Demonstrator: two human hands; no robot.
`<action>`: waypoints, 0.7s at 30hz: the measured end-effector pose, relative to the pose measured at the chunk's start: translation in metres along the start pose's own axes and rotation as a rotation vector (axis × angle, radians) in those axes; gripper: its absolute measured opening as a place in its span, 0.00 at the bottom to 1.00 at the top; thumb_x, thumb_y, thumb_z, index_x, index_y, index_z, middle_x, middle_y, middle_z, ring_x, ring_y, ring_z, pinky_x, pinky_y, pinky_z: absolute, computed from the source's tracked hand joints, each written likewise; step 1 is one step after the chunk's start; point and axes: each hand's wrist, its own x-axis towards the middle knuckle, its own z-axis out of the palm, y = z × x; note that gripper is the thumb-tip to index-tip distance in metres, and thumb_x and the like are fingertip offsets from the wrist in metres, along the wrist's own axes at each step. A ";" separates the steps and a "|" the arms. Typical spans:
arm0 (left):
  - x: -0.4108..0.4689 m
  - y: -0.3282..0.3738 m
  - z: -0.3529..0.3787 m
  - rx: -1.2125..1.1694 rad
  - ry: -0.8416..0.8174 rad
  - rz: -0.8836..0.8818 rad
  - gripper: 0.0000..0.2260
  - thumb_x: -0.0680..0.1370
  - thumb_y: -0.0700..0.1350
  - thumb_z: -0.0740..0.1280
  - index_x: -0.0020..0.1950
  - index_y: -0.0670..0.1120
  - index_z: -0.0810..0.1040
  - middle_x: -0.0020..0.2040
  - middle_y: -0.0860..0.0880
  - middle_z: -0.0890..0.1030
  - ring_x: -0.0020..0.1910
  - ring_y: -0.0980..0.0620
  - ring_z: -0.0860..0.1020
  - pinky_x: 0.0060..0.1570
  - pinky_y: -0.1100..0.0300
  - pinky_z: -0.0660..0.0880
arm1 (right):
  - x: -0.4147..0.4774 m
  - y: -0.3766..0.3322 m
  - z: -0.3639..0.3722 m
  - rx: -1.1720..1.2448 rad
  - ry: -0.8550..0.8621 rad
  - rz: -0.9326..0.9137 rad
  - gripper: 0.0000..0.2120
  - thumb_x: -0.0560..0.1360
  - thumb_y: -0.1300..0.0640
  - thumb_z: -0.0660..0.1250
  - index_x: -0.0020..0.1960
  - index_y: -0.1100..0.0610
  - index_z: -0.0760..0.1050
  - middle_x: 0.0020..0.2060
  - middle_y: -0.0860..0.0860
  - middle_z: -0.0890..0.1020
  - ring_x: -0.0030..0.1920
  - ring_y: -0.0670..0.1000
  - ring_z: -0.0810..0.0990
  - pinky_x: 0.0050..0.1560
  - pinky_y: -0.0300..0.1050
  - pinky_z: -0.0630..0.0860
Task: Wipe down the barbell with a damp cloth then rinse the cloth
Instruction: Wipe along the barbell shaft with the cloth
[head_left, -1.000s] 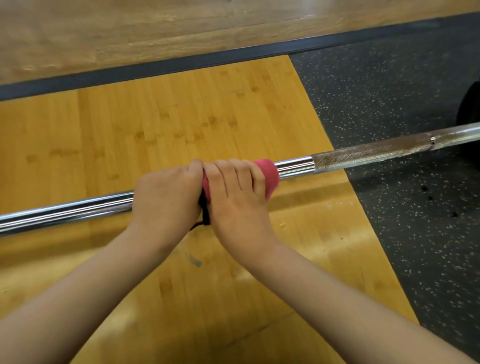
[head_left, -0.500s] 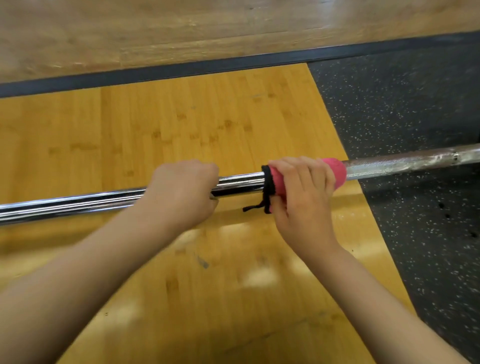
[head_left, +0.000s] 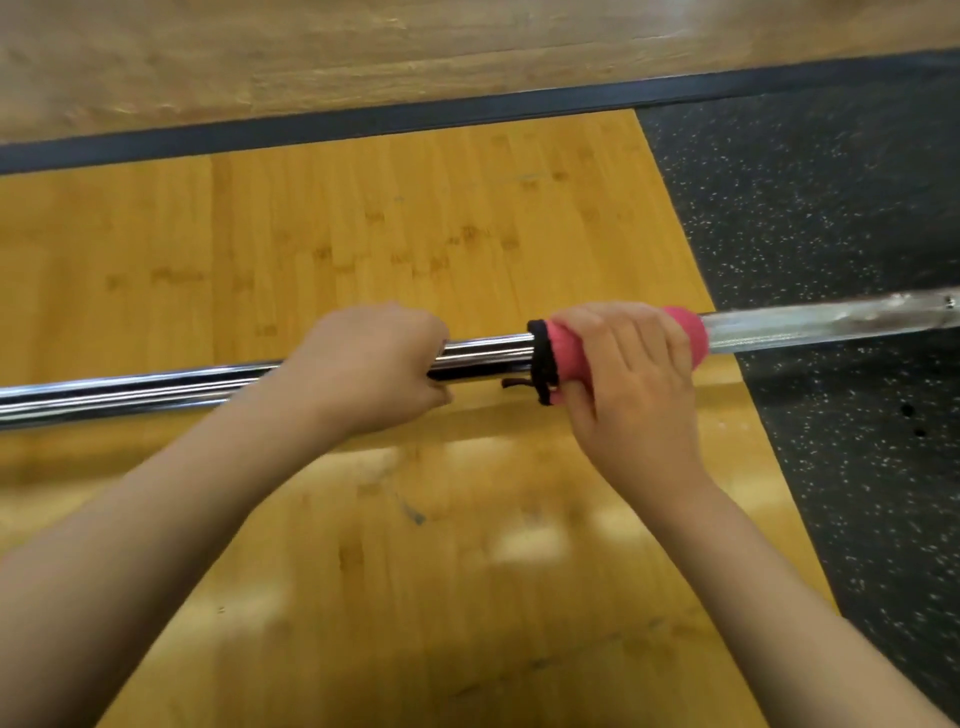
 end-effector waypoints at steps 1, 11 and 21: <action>0.006 -0.003 -0.010 -0.119 -0.189 -0.002 0.14 0.75 0.54 0.69 0.37 0.48 0.68 0.31 0.52 0.73 0.32 0.50 0.72 0.29 0.60 0.64 | -0.001 0.005 -0.002 -0.003 -0.007 0.017 0.22 0.66 0.66 0.68 0.60 0.58 0.76 0.54 0.53 0.79 0.58 0.55 0.72 0.63 0.49 0.63; -0.023 0.016 0.032 0.148 0.546 -0.017 0.13 0.64 0.35 0.70 0.37 0.46 0.68 0.28 0.48 0.72 0.26 0.44 0.71 0.29 0.59 0.55 | 0.008 -0.067 0.029 -0.035 0.054 0.015 0.15 0.71 0.63 0.67 0.58 0.59 0.77 0.51 0.53 0.80 0.55 0.56 0.75 0.63 0.49 0.64; -0.012 0.012 0.021 0.188 0.404 -0.081 0.13 0.71 0.42 0.69 0.35 0.48 0.64 0.24 0.53 0.62 0.22 0.52 0.58 0.26 0.62 0.48 | 0.004 -0.023 0.008 -0.080 0.010 0.049 0.15 0.71 0.63 0.62 0.58 0.58 0.75 0.51 0.52 0.79 0.55 0.56 0.74 0.62 0.50 0.65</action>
